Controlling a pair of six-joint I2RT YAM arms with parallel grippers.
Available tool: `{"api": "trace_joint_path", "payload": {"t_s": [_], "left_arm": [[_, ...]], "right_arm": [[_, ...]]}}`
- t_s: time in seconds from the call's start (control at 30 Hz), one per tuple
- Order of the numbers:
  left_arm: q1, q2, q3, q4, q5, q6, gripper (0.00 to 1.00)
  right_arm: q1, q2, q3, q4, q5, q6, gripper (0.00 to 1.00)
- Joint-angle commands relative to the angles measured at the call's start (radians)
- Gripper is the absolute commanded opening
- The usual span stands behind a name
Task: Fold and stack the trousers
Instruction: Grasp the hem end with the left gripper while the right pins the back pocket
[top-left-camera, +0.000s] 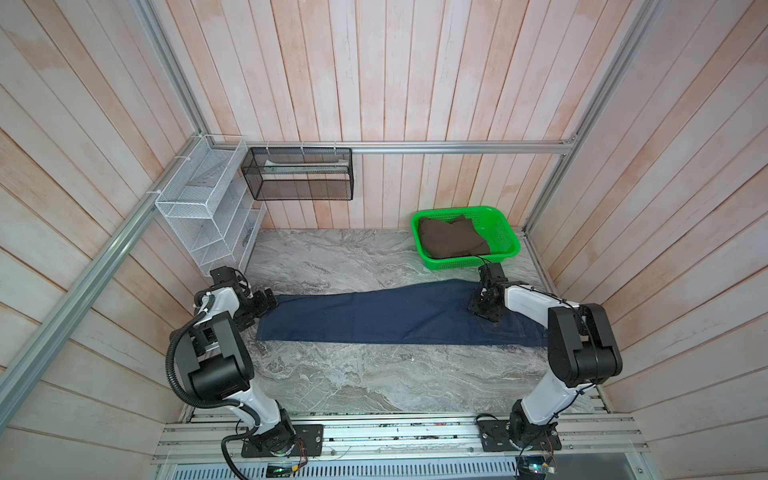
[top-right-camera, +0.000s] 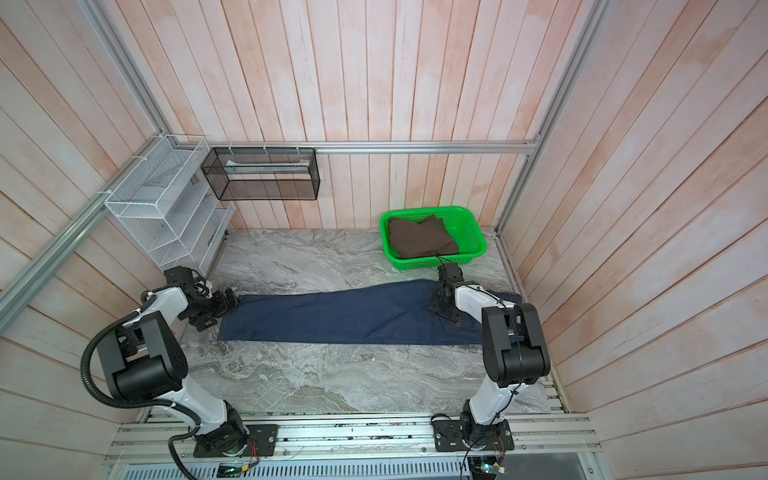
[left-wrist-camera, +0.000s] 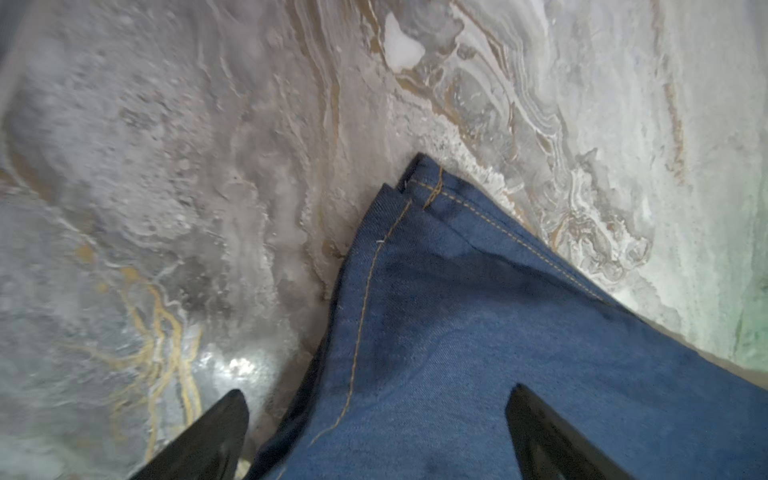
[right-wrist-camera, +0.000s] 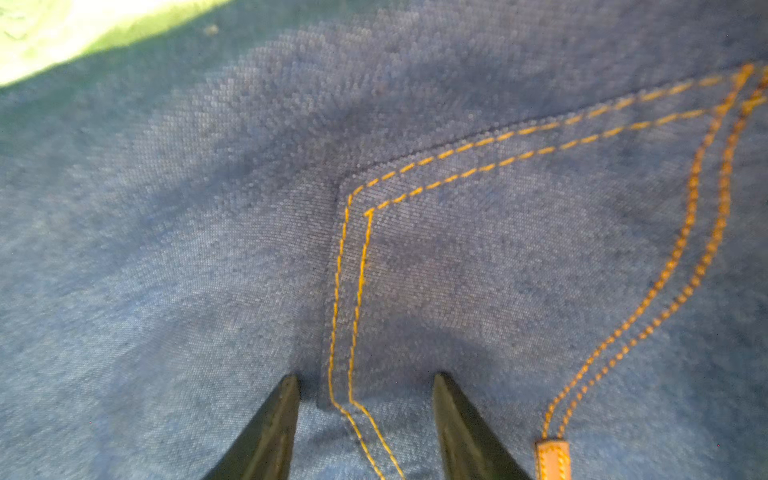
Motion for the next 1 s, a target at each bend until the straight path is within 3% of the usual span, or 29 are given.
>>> {"api": "trace_joint_path", "payload": {"t_s": [0.0, 0.63, 0.87, 0.97], "left_arm": [[0.002, 0.027, 0.037, 0.026, 0.078, 0.032, 0.97], [-0.079, 0.179, 0.089, -0.034, 0.149, 0.070, 0.86], [-0.112, 0.167, 0.087, -0.051, 0.148, 0.072, 0.67], [-0.113, 0.164, 0.093, -0.056, 0.140, 0.072, 0.64]], "right_arm": [[-0.002, 0.021, -0.033, -0.055, -0.013, -0.005, 0.55], [0.011, 0.018, -0.041, -0.044, -0.040, 0.005, 0.54], [0.017, 0.016, -0.042, -0.043, -0.044, 0.008, 0.54], [0.020, 0.020, -0.040, -0.042, -0.043, 0.008, 0.54]]}}
